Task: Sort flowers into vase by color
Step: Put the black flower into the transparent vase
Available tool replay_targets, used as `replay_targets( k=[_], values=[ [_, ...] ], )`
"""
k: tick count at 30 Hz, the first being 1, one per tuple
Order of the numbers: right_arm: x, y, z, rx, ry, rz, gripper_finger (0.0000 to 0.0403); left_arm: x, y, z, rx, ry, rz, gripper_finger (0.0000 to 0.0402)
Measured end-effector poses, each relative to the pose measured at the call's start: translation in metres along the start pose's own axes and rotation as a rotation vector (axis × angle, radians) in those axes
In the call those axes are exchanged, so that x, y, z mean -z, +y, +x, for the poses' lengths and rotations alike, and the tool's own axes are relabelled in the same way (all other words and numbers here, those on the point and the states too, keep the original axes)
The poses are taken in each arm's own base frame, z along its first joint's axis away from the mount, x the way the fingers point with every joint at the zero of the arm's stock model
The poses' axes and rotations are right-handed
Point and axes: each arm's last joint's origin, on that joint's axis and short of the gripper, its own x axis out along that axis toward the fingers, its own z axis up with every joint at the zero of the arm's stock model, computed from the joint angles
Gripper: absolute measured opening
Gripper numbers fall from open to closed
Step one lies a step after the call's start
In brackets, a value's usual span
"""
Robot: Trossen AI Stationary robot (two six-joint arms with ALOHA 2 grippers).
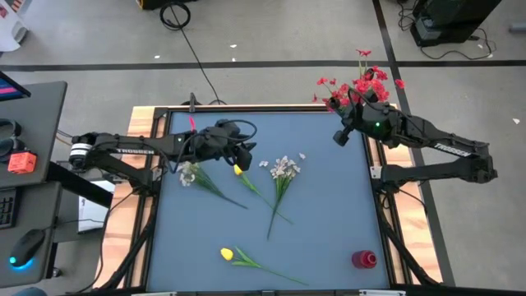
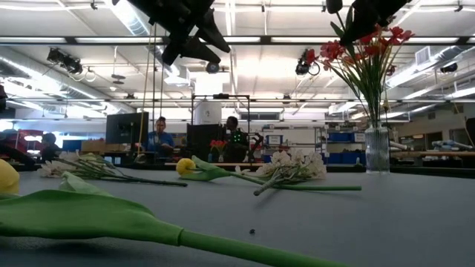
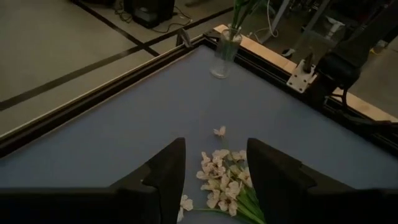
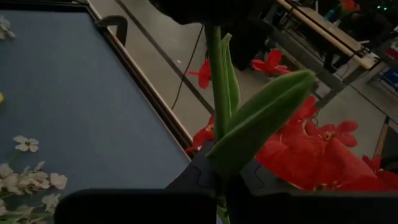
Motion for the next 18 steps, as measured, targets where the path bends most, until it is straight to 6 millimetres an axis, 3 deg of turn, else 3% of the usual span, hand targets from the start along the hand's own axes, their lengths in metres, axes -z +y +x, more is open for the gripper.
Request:
replay_targets(
  k=[18],
  values=[
    [-0.0101,-0.0067,-0.0051,0.089,-0.049,0.008,0.0014,0.0015,-0.0023,-0.0003,0.076,0.041,0.018,0.0176]
  ],
)
